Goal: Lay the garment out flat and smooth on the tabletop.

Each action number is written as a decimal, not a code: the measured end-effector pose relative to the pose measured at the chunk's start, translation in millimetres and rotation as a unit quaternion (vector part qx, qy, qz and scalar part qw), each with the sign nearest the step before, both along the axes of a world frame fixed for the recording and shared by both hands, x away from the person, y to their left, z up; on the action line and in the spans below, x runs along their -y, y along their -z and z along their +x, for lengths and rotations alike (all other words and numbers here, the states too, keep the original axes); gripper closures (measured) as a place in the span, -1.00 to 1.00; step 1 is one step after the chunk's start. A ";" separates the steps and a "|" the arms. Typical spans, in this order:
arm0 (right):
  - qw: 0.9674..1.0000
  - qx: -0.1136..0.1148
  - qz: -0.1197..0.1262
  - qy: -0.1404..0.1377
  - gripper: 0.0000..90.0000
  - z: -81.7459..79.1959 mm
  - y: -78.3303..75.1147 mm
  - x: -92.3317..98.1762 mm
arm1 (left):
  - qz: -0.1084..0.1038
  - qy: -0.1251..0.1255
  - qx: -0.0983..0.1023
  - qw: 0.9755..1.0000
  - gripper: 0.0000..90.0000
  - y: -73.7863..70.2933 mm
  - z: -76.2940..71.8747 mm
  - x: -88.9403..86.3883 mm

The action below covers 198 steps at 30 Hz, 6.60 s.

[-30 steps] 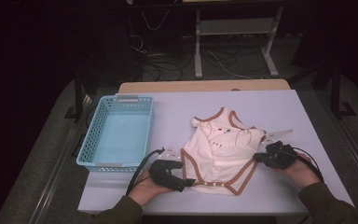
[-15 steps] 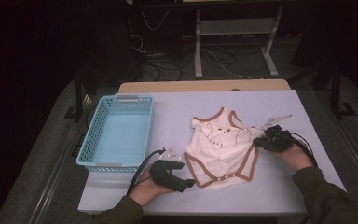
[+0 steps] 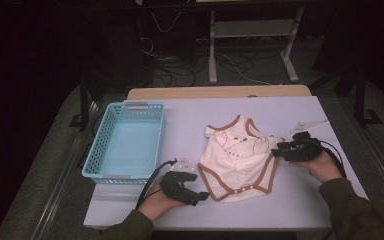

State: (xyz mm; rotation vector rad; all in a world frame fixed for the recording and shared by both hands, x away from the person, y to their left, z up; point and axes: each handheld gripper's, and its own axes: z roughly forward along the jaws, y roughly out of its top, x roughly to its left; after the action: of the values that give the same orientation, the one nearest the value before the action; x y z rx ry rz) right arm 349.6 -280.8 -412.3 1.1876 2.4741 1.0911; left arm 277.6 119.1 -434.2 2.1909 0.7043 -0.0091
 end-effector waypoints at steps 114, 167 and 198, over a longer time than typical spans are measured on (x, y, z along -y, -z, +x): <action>0.979 -0.074 -0.011 -0.187 0.95 -78.2 14.0 -56.7 | 0.034 0.115 -0.018 0.993 0.95 -2.5 -5.6 56.8; 0.978 -0.073 -0.002 -0.193 0.24 -126.0 20.3 -57.5 | 0.015 0.110 -0.037 0.993 0.28 -2.7 -36.9 38.3; 0.992 0.000 0.012 -0.122 -0.62 -71.7 19.8 -58.9 | -0.011 0.009 0.007 1.000 -0.63 -13.0 11.6 33.9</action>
State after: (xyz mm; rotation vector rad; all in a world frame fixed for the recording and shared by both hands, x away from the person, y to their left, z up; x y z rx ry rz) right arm 277.8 -221.9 -432.1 0.9079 2.6668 1.1801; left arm 289.2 85.2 -421.2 2.1733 0.6742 -0.0099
